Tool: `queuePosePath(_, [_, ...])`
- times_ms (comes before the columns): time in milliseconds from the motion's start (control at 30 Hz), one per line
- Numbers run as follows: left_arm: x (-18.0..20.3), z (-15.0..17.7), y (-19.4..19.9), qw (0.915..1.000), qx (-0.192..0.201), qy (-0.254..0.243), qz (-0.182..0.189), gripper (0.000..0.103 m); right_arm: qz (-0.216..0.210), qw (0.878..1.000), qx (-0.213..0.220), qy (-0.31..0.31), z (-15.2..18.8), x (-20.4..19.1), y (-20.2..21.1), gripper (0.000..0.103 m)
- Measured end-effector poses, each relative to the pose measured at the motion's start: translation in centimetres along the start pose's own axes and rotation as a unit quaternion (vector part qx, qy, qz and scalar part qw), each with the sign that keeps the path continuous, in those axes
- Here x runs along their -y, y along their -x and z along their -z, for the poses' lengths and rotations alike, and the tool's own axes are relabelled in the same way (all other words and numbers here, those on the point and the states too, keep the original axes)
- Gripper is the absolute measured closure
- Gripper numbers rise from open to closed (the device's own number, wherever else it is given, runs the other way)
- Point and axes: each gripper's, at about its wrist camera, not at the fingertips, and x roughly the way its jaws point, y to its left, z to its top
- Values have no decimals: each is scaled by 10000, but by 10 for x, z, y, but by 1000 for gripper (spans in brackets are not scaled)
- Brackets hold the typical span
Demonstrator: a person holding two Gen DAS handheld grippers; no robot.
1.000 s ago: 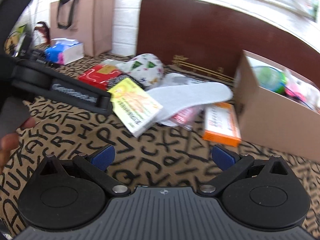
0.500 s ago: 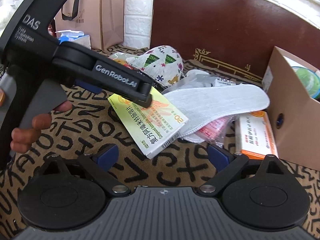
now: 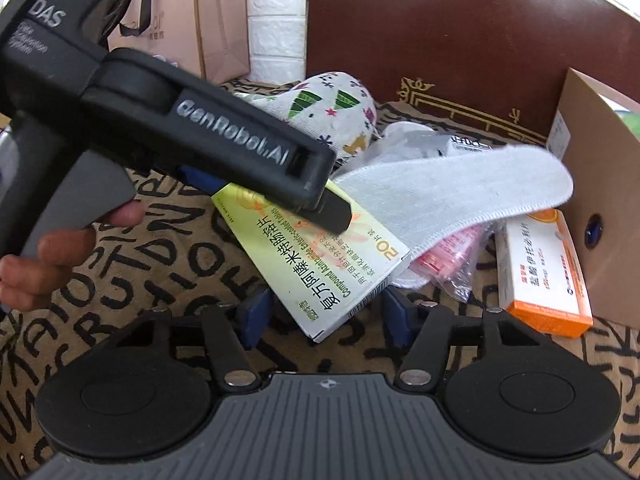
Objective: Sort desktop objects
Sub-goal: 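Close the left gripper on the yellow box and lift it, then carry the yellow box into the cardboard box and open the left gripper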
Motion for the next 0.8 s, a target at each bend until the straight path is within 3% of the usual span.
queuePosePath(67, [4,0,-3,10000,-44,40,-46,8,6,10000,-5,-13,1,1,2,38])
queuePosePath(233, [29,2,1,9991,-85,-357,-221,16,80,9999,33,-95,5,5,10,41])
queuePosePath(467, [84,11,9,9969,-91,-774,-129,22,229,9986,158,-449,25,32,50,42])
queuePosePath(800, [196,-3,46,9875,537,-1463,224,24,801,9900,916,-717,44,78,149,42])
